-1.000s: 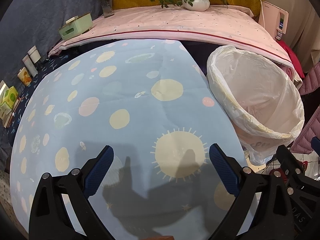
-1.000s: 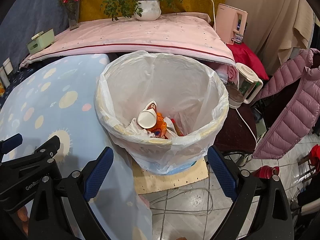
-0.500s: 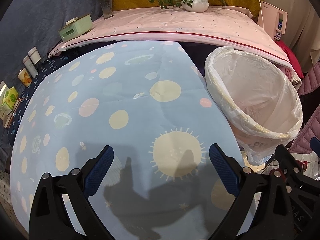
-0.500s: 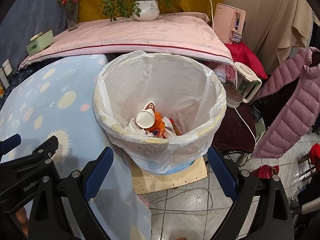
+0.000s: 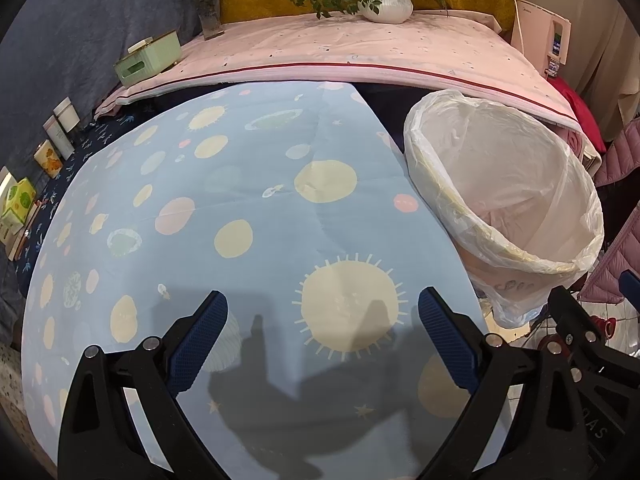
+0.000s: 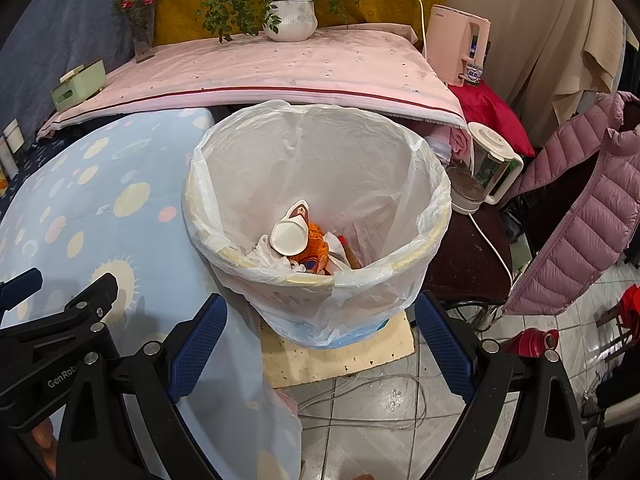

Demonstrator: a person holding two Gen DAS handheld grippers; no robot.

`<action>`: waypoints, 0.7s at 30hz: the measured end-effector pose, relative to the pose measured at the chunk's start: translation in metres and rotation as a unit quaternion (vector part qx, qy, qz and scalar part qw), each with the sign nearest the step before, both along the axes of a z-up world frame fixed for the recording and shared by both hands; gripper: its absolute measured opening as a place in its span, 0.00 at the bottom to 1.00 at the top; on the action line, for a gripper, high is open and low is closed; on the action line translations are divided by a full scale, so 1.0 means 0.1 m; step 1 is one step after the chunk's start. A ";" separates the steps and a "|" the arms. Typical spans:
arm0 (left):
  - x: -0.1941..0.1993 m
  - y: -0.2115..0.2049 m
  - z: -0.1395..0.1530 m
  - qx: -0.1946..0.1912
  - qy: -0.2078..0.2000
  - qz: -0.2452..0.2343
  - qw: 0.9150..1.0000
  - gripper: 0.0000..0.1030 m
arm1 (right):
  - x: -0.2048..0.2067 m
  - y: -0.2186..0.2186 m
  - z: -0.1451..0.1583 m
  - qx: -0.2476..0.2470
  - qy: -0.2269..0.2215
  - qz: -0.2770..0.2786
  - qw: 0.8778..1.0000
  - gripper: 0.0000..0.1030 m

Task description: Collect trash

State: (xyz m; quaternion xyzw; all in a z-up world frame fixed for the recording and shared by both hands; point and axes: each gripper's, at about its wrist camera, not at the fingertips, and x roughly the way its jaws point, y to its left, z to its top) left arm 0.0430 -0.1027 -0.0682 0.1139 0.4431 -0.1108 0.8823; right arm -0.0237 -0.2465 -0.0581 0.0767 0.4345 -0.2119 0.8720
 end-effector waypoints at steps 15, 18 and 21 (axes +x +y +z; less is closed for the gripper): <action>-0.01 -0.01 0.00 0.002 0.000 -0.005 1.000 0.89 | -0.01 -0.02 0.00 0.001 -0.001 -0.002 1.000 0.88; -0.01 -0.01 0.00 0.001 0.001 -0.004 1.000 0.89 | -0.01 -0.02 0.00 0.001 -0.001 -0.002 1.000 0.88; -0.02 -0.01 0.01 0.001 0.000 -0.005 1.000 0.89 | -0.01 -0.02 0.00 0.001 -0.001 -0.002 1.000 0.88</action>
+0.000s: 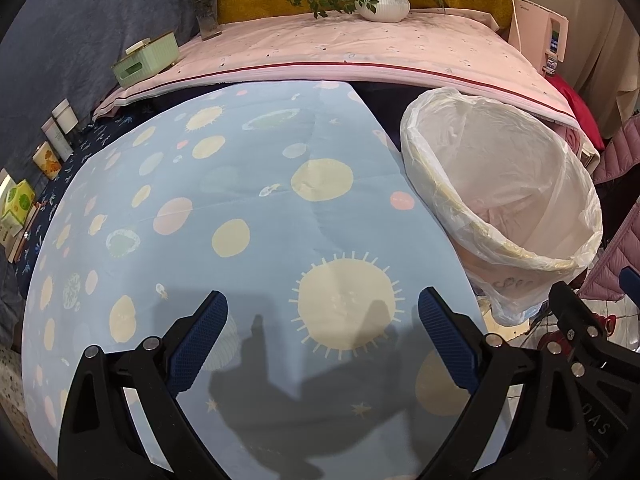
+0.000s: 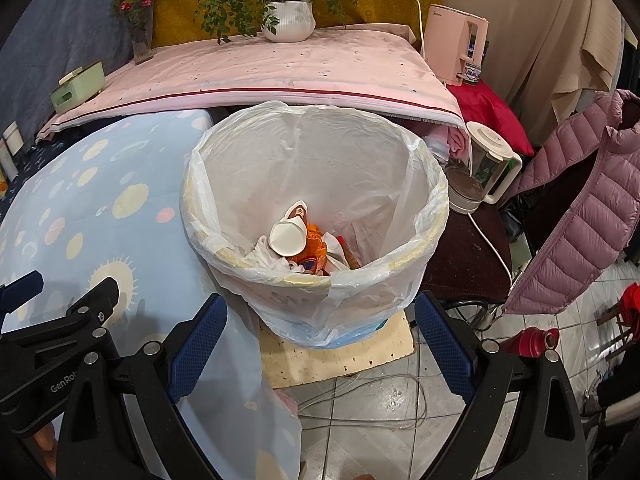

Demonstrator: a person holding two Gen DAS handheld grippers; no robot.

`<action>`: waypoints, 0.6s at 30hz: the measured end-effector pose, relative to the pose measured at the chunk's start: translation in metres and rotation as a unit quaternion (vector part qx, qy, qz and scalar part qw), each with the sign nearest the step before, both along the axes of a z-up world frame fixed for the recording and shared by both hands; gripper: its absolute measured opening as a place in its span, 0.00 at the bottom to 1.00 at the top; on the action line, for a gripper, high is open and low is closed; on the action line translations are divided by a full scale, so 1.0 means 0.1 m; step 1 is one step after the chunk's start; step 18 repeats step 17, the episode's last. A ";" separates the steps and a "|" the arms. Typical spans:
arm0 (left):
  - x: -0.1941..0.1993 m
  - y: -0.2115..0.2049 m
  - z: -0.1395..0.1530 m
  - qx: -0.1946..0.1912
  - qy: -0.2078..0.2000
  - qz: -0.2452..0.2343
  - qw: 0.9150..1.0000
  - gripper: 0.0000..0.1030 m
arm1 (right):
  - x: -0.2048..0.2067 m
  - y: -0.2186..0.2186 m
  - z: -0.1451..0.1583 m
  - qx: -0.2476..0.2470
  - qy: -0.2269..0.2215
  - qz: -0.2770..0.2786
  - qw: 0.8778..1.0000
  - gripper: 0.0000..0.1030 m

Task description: Collect trash

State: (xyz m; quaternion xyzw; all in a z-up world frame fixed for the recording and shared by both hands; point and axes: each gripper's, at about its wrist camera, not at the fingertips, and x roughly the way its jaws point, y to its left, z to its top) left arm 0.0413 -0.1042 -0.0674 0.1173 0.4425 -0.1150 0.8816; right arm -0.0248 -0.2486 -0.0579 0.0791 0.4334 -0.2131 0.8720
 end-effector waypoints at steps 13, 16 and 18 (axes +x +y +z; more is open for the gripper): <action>0.00 -0.02 0.00 -0.001 -0.003 0.000 1.000 0.89 | 0.00 -0.01 0.00 0.001 0.000 0.000 1.000 0.88; 0.00 -0.02 0.00 -0.004 -0.004 -0.003 1.000 0.89 | -0.01 -0.02 0.01 0.001 -0.001 -0.002 1.000 0.88; 0.01 -0.02 0.01 -0.004 -0.004 -0.004 1.000 0.89 | -0.01 -0.02 0.01 0.002 -0.002 -0.003 1.000 0.88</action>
